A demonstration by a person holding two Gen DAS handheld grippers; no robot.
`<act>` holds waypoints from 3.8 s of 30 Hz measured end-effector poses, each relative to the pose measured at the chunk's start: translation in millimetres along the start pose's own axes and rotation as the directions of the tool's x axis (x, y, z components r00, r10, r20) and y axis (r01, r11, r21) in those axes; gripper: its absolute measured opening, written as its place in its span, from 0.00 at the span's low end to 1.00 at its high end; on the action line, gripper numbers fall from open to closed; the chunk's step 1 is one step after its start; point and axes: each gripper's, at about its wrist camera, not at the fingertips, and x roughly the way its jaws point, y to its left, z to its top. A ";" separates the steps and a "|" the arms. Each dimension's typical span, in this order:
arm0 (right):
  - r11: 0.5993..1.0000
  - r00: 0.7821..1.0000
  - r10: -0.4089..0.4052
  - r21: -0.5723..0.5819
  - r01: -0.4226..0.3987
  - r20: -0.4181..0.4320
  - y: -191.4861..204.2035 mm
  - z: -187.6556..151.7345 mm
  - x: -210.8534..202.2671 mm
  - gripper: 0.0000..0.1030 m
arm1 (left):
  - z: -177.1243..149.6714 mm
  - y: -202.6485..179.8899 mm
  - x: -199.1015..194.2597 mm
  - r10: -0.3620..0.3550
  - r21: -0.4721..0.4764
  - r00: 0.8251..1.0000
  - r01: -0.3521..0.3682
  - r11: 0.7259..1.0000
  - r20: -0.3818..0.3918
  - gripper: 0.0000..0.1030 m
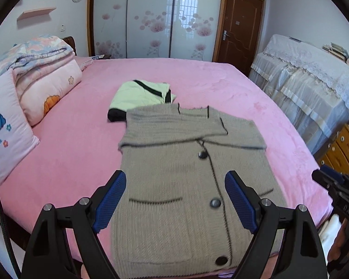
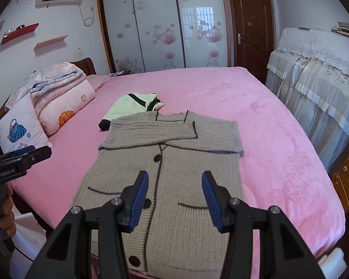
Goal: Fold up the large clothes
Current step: 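Lift both tools and move them to the cardigan hem, then grasp the cardigan hem with both grippers and lift it, then fold the held hem up over the cardigan body with both grippers, release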
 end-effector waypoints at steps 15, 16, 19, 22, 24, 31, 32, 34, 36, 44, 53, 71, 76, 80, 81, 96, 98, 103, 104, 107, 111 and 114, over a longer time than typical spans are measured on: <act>0.996 0.983 -0.080 -0.062 0.071 -0.164 -38.7 -119.2 50.7 0.46 | -150.9 109.0 107.9 0.022 -0.016 0.959 -0.027 1.000 -0.281 0.83; 0.996 0.979 -0.081 -0.058 0.072 -0.185 -43.5 -124.1 54.4 0.46 | -154.0 115.8 110.1 0.010 -0.036 0.956 -0.021 0.999 -0.292 0.83; 0.995 0.965 -0.099 -0.038 0.093 -0.241 -60.4 -138.5 63.4 0.46 | -171.1 136.0 119.0 -0.038 -0.100 0.942 0.005 0.995 -0.334 0.83; 0.994 0.951 -0.107 -0.007 0.109 -0.289 -77.7 -150.4 67.7 0.46 | -184.9 143.3 127.7 -0.074 -0.128 0.925 0.028 0.991 -0.374 0.83; 0.992 0.942 -0.120 0.010 0.130 -0.313 -89.3 -157.2 68.2 0.46 | -194.7 144.1 134.4 -0.096 -0.128 0.912 0.048 0.991 -0.400 0.82; 0.984 0.918 -0.111 0.085 0.155 -0.380 -119.4 -178.4 66.8 0.46 | -210.1 140.7 139.2 -0.160 -0.149 0.892 0.106 0.983 -0.423 0.74; 0.984 0.916 -0.107 0.092 0.154 -0.386 -121.4 -181.4 66.8 0.46 | -210.9 141.1 139.6 -0.176 -0.160 0.888 0.117 0.980 -0.424 0.73; 0.982 0.908 -0.097 0.111 0.154 -0.407 -128.1 -187.9 69.8 0.46 | -211.6 140.3 142.3 -0.197 -0.181 0.884 0.130 0.975 -0.425 0.72; 0.980 0.901 -0.070 0.139 0.142 -0.427 -134.5 -194.0 74.6 0.46 | -213.7 139.7 145.1 -0.201 -0.183 0.880 0.133 0.974 -0.429 0.72; 0.980 0.885 0.037 0.190 0.059 -0.464 -141.1 -212.3 96.0 0.46 | -214.8 142.9 145.9 -0.215 -0.188 0.873 0.145 0.971 -0.437 0.72; 0.989 0.889 0.069 0.151 0.000 -0.453 -131.6 -214.3 95.9 0.09 | -217.8 142.7 144.9 -0.234 -0.210 0.857 0.151 0.966 -0.460 0.32; 0.963 0.971 0.190 0.221 -0.155 -0.148 -122.6 -100.1 29.2 0.06 | -119.7 127.8 95.6 -0.429 -0.520 0.876 0.268 0.811 -0.218 0.07; 0.966 0.979 0.189 0.191 -0.173 -0.074 -118.2 -26.1 38.1 0.06 | -43.3 134.2 98.0 -0.372 -0.544 0.919 0.249 0.801 -0.128 0.07; 0.970 0.990 0.137 0.207 -0.126 -0.039 -127.8 35.4 76.8 0.06 | 15.6 145.1 128.4 -0.306 -0.548 0.945 0.198 0.813 -0.112 0.07; 0.968 0.992 0.125 0.226 -0.113 -0.037 -132.4 50.1 91.8 0.06 | 31.0 147.5 139.6 -0.290 -0.551 0.951 0.189 0.813 -0.102 0.07; 0.945 0.949 0.008 0.313 0.096 -0.315 -169.5 88.5 352.3 0.11 | 104.7 135.9 388.0 -0.123 -0.428 0.929 -0.041 0.903 -0.348 0.21; 0.934 0.947 0.053 0.350 0.065 -0.318 -179.7 83.8 355.8 0.13 | 104.1 141.6 399.5 -0.156 -0.443 0.913 -0.029 0.896 -0.376 0.23; 0.878 0.948 0.204 0.474 -0.067 -0.244 -205.8 88.9 342.0 0.38 | 111.7 147.5 389.9 -0.240 -0.425 0.906 0.075 0.902 -0.349 0.47; 0.876 0.953 0.202 0.477 -0.072 -0.227 -209.4 91.2 336.7 0.46 | 114.9 148.2 385.4 -0.234 -0.414 0.911 0.078 0.907 -0.339 0.51; 0.880 0.961 0.203 0.464 -0.095 -0.189 -213.3 97.7 327.3 0.51 | 127.2 149.4 366.8 -0.223 -0.381 0.938 0.111 0.918 -0.264 0.69; 0.929 0.961 0.167 0.363 -0.078 -0.221 -204.3 99.6 333.5 0.51 | 135.7 146.7 356.9 -0.200 -0.295 0.954 0.130 0.947 -0.223 0.74; 0.953 0.961 0.138 0.298 -0.062 -0.240 -197.2 99.5 342.7 0.51 | 131.3 142.5 368.5 -0.201 -0.231 0.944 0.141 0.963 -0.261 0.74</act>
